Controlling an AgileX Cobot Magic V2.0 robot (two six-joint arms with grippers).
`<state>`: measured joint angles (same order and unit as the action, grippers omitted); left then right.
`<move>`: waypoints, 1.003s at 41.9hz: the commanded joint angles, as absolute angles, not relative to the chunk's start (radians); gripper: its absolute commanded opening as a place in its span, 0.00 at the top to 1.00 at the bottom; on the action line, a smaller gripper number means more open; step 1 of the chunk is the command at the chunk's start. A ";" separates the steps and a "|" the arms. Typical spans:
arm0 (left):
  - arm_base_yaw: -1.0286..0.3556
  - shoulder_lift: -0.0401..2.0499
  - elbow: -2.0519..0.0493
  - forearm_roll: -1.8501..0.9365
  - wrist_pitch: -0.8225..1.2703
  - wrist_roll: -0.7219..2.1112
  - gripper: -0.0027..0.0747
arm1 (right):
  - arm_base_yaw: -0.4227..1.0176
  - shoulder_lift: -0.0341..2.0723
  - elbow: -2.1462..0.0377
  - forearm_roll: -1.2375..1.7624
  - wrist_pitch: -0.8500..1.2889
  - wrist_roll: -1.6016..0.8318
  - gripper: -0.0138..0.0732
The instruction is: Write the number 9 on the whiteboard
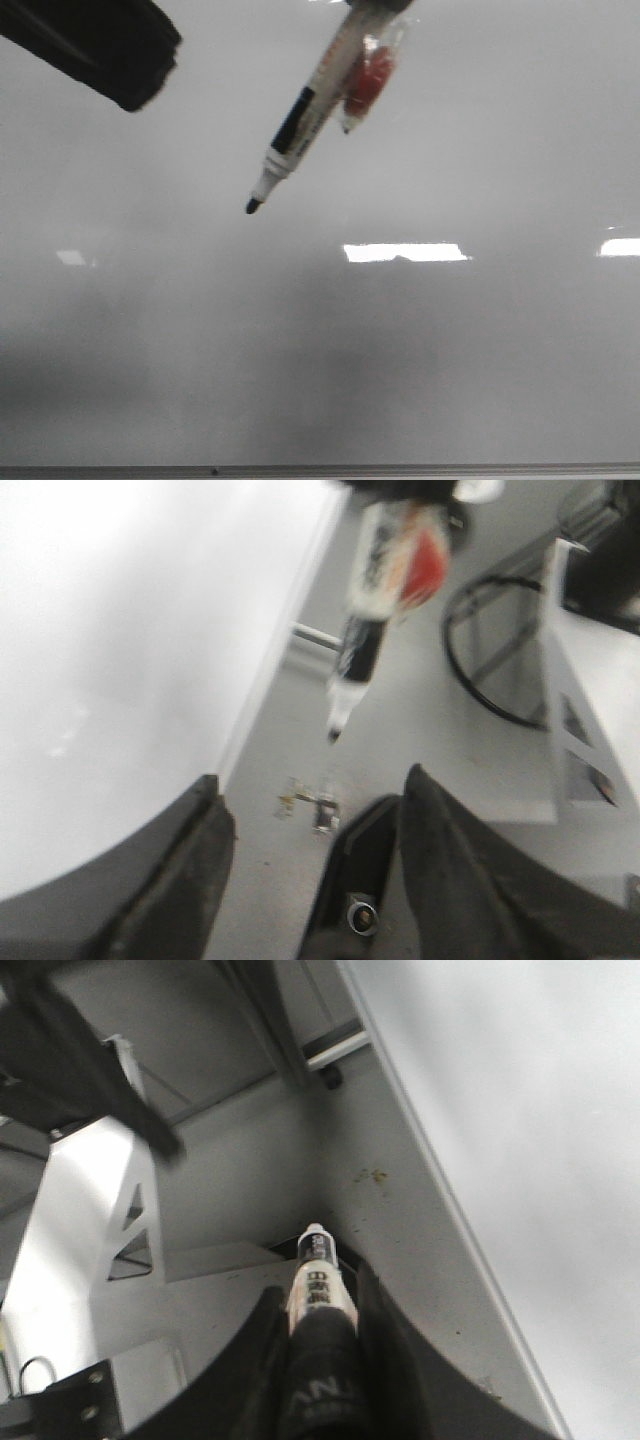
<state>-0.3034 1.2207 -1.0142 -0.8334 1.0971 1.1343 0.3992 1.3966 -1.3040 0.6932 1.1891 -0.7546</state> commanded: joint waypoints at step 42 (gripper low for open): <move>0.026 0.818 -0.741 -1.062 1.032 1.177 0.99 | 0.474 1.571 -1.240 0.966 0.286 -0.777 0.92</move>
<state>0.0251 0.8251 -0.7149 -0.9893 1.0527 1.1761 0.4637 1.5706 -1.2007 0.9546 0.3065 -0.7585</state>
